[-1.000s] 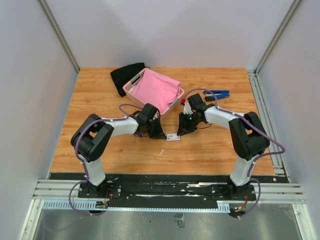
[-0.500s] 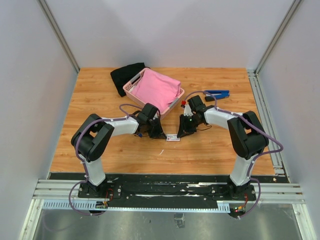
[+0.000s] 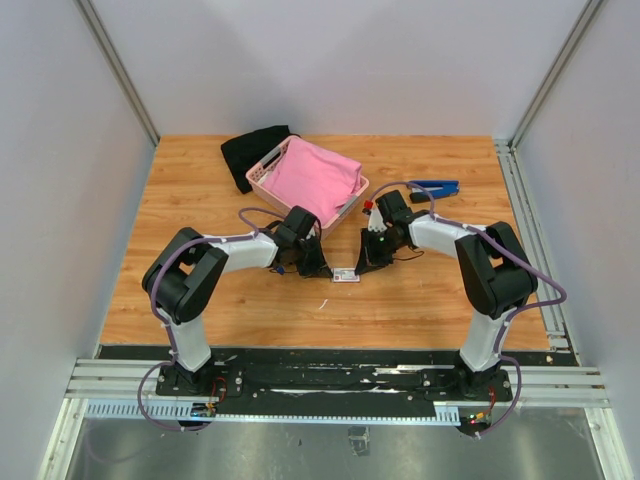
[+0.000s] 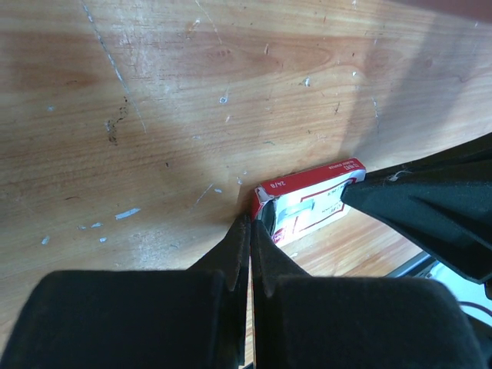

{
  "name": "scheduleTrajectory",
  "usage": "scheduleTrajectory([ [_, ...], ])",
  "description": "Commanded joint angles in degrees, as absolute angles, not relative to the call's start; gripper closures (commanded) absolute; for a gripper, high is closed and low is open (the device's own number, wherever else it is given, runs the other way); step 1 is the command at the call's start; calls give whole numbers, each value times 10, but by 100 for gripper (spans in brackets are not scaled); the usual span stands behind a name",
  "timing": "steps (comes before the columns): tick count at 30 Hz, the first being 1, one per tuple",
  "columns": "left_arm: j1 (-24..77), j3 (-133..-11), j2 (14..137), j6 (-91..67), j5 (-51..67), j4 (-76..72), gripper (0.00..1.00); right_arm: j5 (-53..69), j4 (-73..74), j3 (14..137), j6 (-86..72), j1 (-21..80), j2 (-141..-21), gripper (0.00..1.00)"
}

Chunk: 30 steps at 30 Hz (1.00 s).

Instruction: Load the staples into the stapler

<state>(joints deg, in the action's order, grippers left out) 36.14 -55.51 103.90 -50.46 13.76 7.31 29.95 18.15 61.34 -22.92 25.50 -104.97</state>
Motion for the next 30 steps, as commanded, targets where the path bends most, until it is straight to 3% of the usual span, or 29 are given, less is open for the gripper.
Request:
scheduleTrajectory([
  [1, 357, -550, 1045, -499, 66, 118, 100, 264, 207, 612, -221, 242, -1051, 100],
  [30, 349, -531, 1019, -505, 35, 131, 100, 233, 216, 595, -219, 230, -1018, 100],
])
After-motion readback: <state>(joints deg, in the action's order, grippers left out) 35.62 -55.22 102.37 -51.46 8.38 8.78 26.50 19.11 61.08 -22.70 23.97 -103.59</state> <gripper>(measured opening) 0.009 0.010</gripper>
